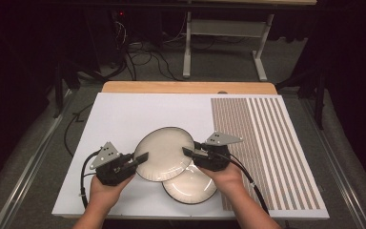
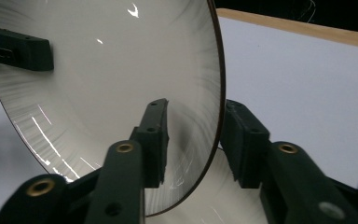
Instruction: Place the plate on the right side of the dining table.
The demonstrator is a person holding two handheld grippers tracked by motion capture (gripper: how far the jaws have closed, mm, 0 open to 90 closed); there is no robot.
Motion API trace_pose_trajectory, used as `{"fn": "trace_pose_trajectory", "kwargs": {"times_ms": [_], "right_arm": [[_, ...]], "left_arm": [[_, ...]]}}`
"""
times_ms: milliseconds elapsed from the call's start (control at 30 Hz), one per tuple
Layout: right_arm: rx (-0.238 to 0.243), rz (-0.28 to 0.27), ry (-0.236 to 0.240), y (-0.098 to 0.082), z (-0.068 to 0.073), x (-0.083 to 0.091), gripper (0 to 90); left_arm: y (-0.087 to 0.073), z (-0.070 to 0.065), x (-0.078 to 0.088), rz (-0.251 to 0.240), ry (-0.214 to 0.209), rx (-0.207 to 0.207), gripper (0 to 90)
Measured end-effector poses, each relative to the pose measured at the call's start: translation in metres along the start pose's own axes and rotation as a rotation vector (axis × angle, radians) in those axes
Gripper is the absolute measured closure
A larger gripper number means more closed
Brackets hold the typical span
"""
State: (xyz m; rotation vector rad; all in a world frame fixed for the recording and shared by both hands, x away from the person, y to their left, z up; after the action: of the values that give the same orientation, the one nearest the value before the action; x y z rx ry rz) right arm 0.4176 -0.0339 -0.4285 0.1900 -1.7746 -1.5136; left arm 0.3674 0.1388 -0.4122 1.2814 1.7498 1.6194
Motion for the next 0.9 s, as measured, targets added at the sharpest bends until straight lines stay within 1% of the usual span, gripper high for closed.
{"fn": "trace_pose_trajectory", "kwargs": {"times_ms": [33,67,100,133,200,233,267,300,333,367,400,433,467,533,600,633,667,700,767,800,900], "right_arm": [[0.0,0.002,0.004,0.0,0.0,-0.001,68.7],[-0.01,0.007,0.005,-0.001,-0.001,-0.001,75.8],[-0.011,0.008,0.002,-0.001,-0.001,-0.002,78.3],[-0.016,0.013,0.001,-0.002,-0.001,-0.002,78.7],[-0.046,0.016,0.018,-0.001,-0.001,-0.001,81.1],[-0.057,0.017,0.026,0.0,-0.001,-0.001,81.9],[-0.064,0.02,0.033,0.0,-0.001,-0.001,82.2],[-0.069,0.022,0.036,0.0,-0.001,0.0,82.6],[-0.069,0.022,0.036,0.0,-0.001,0.0,82.6],[-0.076,0.021,0.046,0.001,-0.002,0.001,83.5],[-0.076,0.021,0.046,0.001,-0.002,0.001,83.5],[-0.087,0.021,0.051,0.001,-0.001,0.001,84.1],[-0.077,0.008,0.052,0.004,-0.002,0.004,85.1],[-0.054,-0.002,0.045,0.006,0.0,0.009,85.5],[-0.049,0.0,0.038,0.007,-0.001,0.011,85.6],[-0.038,-0.003,0.028,0.009,-0.004,0.015,85.7],[-0.038,-0.005,0.026,0.009,-0.005,0.016,85.6],[-0.035,-0.01,0.022,0.011,-0.007,0.019,85.7],[-0.035,-0.018,0.013,0.014,-0.012,0.025,85.6],[-0.035,-0.018,0.013,0.014,-0.012,0.025,85.6],[-0.032,-0.025,-0.011,0.017,-0.023,0.034,85.6]], "left_arm": [[0.0,0.0,0.0,-0.002,-0.002,0.004,77.2],[0.0,0.001,0.0,-0.002,-0.003,0.004,77.1],[-0.001,0.001,0.0,-0.002,-0.003,0.007,77.1],[-0.001,0.002,0.0,-0.005,-0.007,0.011,77.0],[-0.002,0.003,0.001,-0.026,-0.018,0.033,77.1],[-0.002,0.003,0.001,-0.026,-0.018,0.033,77.3],[-0.002,0.003,0.001,-0.031,-0.025,0.048,77.4],[-0.002,0.003,0.001,-0.031,-0.025,0.048,77.5],[-0.002,0.004,0.001,-0.035,-0.026,0.058,77.5],[-0.002,0.004,0.001,-0.042,-0.03,0.072,77.9],[-0.002,0.004,0.001,-0.042,-0.03,0.072,78.2],[-0.001,0.004,0.001,-0.047,-0.032,0.083,78.2],[0.0,0.004,0.002,-0.046,-0.026,0.092,78.9],[0.001,0.003,0.002,-0.045,-0.027,0.089,79.0],[0.004,0.002,0.001,-0.043,-0.032,0.088,79.0],[0.008,-0.001,-0.002,-0.04,-0.035,0.078,79.0],[0.008,-0.001,-0.002,-0.04,-0.035,0.078,78.9],[0.013,-0.004,-0.007,-0.039,-0.041,0.065,79.0],[0.018,-0.007,-0.012,-0.04,-0.046,0.058,78.9],[0.018,-0.007,-0.012,-0.04,-0.046,0.058,78.9],[0.027,-0.011,-0.022,-0.036,-0.055,0.047,78.8]]}}
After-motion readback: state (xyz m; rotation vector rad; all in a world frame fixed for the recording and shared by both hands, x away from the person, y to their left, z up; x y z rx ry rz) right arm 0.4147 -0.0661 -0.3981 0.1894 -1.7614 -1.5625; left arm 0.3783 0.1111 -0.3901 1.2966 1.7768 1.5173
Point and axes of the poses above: each handheld gripper's, and its own axes: x roughly backward along the jaws, y roughly out of its top, z roughly to its left, the point moved 10 cm from there along -x, roughly forward along the jaws, and after that the axes turned 15 degrees about -y, right-handed, at the moved point
